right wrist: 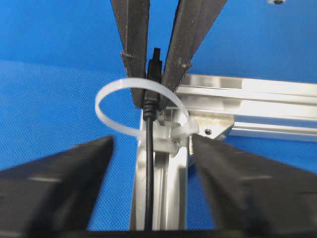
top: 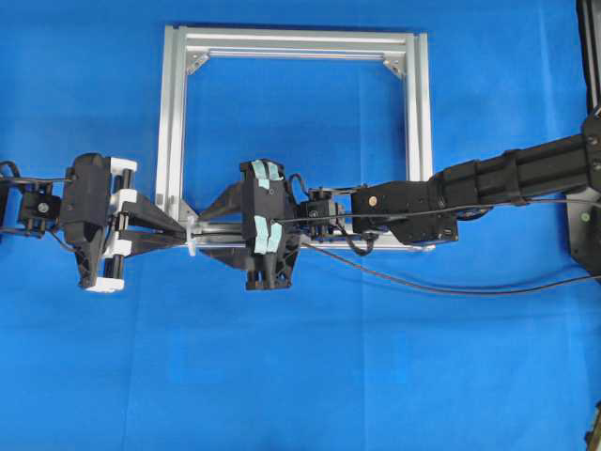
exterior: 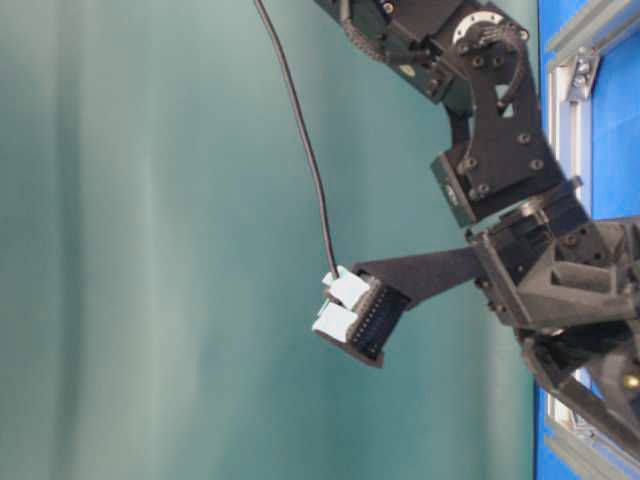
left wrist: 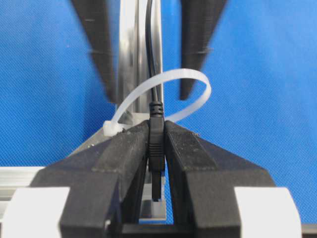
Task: Insert the wire through the string loop located on the left side.
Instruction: 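Open the right gripper to release the cable, then pull the cable leftward through the loop with the left gripper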
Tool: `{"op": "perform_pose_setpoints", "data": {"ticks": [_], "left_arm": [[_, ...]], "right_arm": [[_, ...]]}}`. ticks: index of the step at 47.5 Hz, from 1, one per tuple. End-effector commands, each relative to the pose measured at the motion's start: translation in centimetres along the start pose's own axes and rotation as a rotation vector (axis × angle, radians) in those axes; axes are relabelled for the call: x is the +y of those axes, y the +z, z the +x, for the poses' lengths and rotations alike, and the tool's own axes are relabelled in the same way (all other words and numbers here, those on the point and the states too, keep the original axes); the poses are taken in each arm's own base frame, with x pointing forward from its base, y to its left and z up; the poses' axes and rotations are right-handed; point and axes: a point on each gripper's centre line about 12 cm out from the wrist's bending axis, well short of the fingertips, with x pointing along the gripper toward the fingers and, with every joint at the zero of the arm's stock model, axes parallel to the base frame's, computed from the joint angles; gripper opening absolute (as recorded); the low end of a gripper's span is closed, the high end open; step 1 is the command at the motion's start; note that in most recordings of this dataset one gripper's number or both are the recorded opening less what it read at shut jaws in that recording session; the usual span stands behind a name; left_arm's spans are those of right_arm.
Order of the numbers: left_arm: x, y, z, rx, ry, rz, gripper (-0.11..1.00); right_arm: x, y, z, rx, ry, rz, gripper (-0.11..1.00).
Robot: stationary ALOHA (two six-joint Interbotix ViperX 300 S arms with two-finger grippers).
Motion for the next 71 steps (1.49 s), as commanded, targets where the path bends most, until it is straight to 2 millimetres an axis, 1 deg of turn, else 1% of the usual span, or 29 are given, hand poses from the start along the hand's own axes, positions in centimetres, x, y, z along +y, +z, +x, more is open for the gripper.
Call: {"op": "perform_pose_setpoints", "data": {"ticks": [1, 4, 6, 14, 21, 29, 40, 49, 57, 64, 71], "left_arm": [[0.0, 0.6, 0.1, -0.023, -0.001, -0.002, 0.08], [0.0, 0.6, 0.1, -0.023, -0.001, -0.002, 0.08], [0.0, 0.6, 0.1, -0.023, -0.002, -0.001, 0.08], [0.0, 0.6, 0.1, -0.024, -0.003, -0.001, 0.08], [0.0, 0.4, -0.6, -0.02, -0.001, -0.01, 0.08], [0.1, 0.1, -2.3, -0.021, -0.004, -0.015, 0.08], [0.1, 0.3, -4.5, -0.013, -0.011, -0.02, 0.08], [0.0, 1.8, -6.6, -0.057, -0.021, -0.027, 0.08], [-0.1, 2.9, -9.1, -0.099, -0.037, -0.032, 0.08], [-0.2, 4.3, -11.7, -0.151, -0.055, -0.038, 0.08], [-0.5, 6.3, -14.8, -0.188, -0.078, -0.03, 0.08]], "right_arm": [[0.3, 2.2, -0.6, -0.046, 0.006, 0.002, 0.78], [0.3, 2.2, -0.6, -0.046, 0.006, 0.002, 0.92], [0.3, 2.2, -0.6, -0.046, 0.006, 0.004, 0.97], [0.3, 2.2, -0.6, -0.046, 0.006, 0.002, 0.98], [0.3, 2.2, -0.6, -0.046, 0.006, 0.002, 0.98], [0.3, 2.2, -0.6, -0.046, 0.006, 0.002, 0.98], [0.4, 2.5, -0.7, -0.052, 0.007, 0.002, 0.98], [0.4, 2.6, -0.8, -0.055, 0.007, 0.003, 0.98], [0.4, 2.7, -0.8, -0.056, 0.008, 0.003, 0.98], [0.4, 2.8, -0.9, -0.059, 0.008, -0.001, 0.98], [0.4, 2.9, -0.9, -0.061, 0.008, -0.001, 0.98]]}}
